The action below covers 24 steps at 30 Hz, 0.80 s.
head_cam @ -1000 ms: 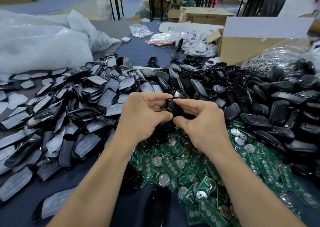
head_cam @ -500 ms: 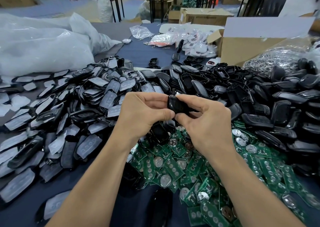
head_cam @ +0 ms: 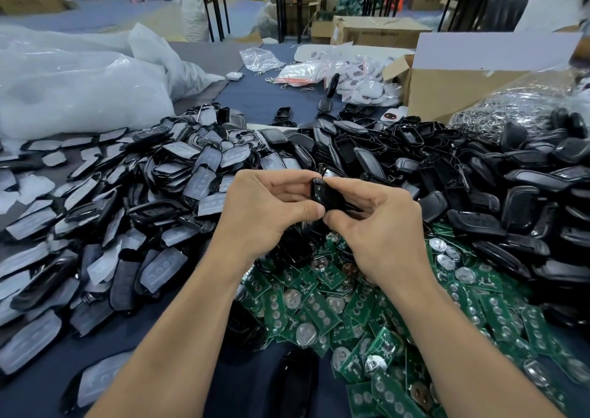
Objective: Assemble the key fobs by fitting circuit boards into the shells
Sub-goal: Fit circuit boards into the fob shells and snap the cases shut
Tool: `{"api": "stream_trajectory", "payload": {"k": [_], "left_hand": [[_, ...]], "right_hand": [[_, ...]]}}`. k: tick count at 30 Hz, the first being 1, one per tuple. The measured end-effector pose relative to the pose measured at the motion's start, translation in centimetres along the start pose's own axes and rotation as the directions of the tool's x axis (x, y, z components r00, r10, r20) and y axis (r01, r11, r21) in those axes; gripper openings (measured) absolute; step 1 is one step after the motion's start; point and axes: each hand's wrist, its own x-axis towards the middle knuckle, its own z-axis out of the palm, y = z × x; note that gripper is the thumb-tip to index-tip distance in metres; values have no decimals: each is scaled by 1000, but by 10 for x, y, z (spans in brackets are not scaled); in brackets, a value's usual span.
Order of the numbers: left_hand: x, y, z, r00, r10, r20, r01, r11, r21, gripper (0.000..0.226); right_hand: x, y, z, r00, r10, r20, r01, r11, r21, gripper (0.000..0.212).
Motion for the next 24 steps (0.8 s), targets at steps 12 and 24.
{"api": "stream_trajectory", "payload": {"k": [12, 24], "left_hand": [[1, 2, -4, 999, -51, 9, 52, 992, -111, 41], [0, 2, -2, 1000, 9, -5, -9, 1000, -22, 46]], "right_hand": [[4, -1, 0, 995, -16, 96, -2, 983, 185, 51], [2, -7, -4, 996, -32, 85, 23, 994, 110, 49]]}}
